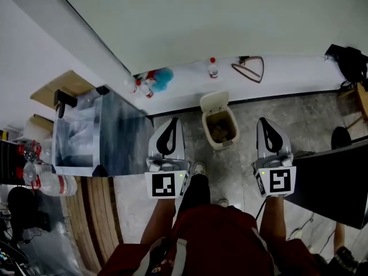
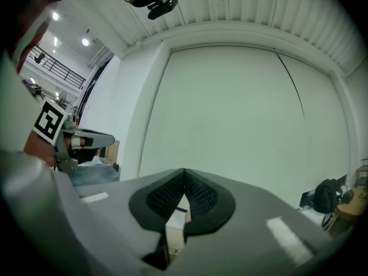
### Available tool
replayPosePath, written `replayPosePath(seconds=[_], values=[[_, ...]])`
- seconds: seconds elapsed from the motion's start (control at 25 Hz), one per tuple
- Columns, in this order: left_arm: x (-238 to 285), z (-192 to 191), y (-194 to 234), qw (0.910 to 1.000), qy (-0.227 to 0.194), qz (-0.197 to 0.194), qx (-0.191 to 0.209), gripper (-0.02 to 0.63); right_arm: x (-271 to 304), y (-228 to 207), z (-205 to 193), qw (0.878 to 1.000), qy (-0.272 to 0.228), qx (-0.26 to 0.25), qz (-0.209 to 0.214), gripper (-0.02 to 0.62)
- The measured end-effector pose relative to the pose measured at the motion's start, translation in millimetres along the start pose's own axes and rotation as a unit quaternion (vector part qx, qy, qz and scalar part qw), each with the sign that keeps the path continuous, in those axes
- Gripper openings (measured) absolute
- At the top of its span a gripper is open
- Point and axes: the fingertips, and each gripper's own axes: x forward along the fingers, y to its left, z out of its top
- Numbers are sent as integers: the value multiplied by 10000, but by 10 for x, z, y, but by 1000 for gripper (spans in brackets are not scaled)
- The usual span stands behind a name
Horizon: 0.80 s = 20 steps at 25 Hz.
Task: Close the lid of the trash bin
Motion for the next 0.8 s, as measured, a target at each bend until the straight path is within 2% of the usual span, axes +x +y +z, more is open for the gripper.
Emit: replayPosePath(seconds=[0.2,0.44,0.8], values=[[435,-403,386,9995,257,-130,-157,-3,676,172,-236,9995,323,14,32,0],[874,-1003,653,9963,685,-387,-358,-3,1373,374,-689,9961,864,114,103,0],[1320,-1944,955,9877,1288,-657,-594,-3,2217,643,-1769,9833,1775,9,403,0]])
